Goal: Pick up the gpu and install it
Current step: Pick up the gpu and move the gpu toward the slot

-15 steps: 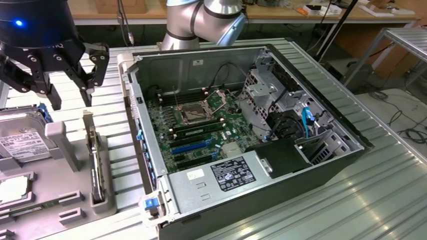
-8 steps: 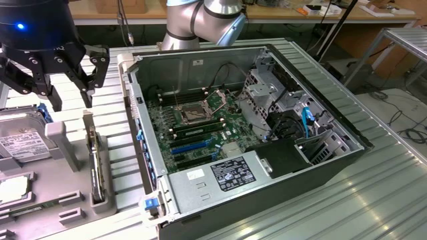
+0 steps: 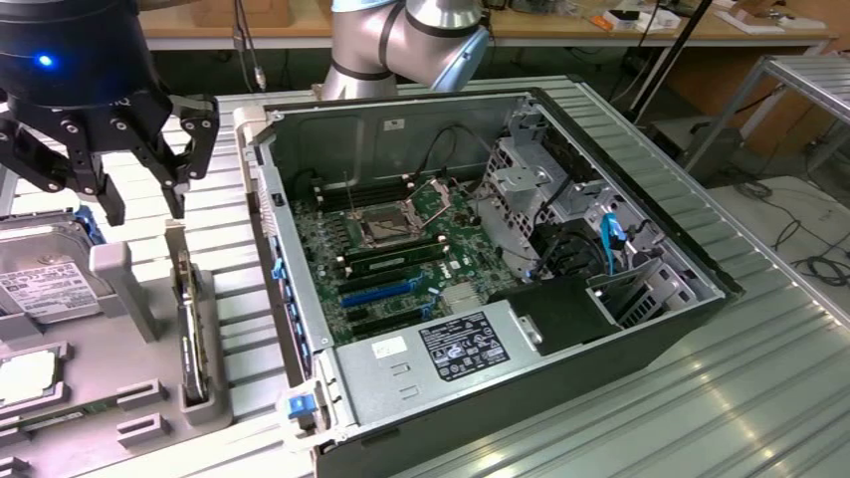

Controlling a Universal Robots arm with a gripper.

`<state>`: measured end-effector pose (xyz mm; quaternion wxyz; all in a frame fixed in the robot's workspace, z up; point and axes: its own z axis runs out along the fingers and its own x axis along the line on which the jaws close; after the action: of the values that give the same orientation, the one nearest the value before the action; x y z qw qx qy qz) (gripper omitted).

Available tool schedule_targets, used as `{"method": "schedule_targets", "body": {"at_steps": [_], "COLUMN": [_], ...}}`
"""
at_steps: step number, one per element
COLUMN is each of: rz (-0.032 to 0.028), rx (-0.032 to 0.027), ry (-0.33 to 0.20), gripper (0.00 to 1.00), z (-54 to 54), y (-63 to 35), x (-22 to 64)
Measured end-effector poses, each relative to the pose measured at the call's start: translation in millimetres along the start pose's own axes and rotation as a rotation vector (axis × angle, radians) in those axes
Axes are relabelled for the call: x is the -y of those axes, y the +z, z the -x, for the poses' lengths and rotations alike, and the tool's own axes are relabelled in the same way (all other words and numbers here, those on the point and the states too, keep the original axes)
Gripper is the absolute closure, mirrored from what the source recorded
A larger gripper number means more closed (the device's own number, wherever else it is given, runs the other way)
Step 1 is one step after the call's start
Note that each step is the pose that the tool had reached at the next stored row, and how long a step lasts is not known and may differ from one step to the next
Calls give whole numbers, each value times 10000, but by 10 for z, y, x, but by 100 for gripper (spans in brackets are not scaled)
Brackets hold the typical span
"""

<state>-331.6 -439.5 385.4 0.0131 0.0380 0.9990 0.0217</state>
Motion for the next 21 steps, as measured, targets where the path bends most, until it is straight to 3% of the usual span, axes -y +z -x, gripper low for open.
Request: {"method": "schedule_targets", "body": {"at_steps": [21], "rz": [-5], "rx": [1], "ry": [0], "gripper": [52], "z": [-2], "y": [86], "x": [4]}}
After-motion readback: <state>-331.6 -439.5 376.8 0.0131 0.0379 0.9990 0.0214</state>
